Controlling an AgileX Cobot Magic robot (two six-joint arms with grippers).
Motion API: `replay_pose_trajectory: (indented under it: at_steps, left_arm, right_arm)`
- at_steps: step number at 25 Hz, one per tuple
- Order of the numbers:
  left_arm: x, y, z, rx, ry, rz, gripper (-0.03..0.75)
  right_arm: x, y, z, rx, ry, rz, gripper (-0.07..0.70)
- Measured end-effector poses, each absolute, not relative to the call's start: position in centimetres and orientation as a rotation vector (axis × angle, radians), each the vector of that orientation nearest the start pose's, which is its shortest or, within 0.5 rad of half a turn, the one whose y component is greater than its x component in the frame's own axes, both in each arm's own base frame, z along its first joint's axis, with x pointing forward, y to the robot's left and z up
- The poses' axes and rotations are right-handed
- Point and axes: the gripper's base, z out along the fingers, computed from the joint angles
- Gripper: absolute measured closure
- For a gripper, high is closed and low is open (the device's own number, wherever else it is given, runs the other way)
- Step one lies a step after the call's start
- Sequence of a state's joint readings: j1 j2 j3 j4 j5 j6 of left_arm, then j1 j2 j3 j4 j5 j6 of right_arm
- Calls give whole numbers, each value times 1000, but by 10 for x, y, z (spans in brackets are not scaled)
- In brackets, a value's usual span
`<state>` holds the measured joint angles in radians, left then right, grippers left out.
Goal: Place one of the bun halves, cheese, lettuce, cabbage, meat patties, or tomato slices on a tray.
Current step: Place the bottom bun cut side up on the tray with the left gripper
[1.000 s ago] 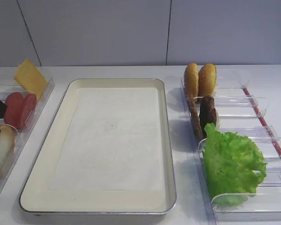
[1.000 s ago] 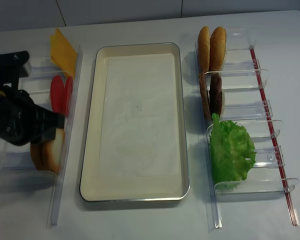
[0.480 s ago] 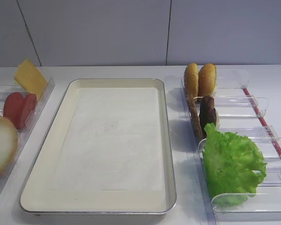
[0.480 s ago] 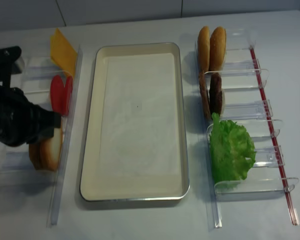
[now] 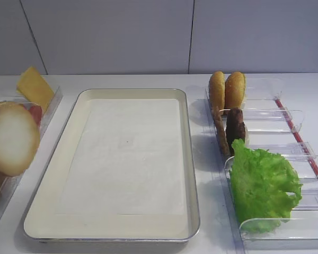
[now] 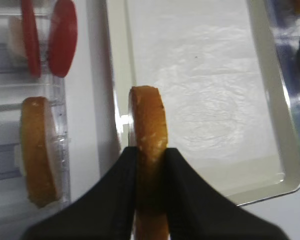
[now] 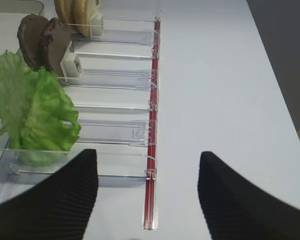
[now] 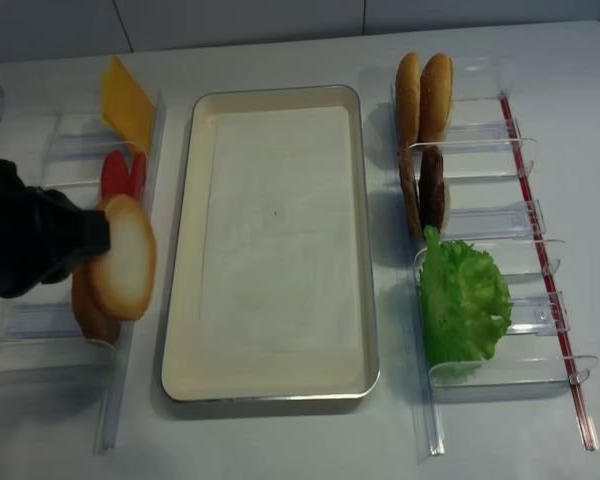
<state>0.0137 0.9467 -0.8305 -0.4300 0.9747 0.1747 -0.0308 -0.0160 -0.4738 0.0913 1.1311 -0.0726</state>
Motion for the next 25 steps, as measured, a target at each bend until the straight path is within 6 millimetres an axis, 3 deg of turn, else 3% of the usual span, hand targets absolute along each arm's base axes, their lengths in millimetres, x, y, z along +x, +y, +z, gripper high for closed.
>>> replay_pose_trajectory:
  at_steps: [11, 15, 25]
  left_arm:
    - [169, -51, 305, 102, 2333, -812, 605]
    - [178, -55, 302, 95, 2303, -900, 606]
    - [216, -78, 254, 169, 2467, -1191, 606]
  right_arm:
    - [-7, 8, 265, -52, 2121, 49, 172]
    - [-7, 8, 265, -52, 2121, 49, 173]
    - [-7, 8, 265, -52, 2121, 49, 172]
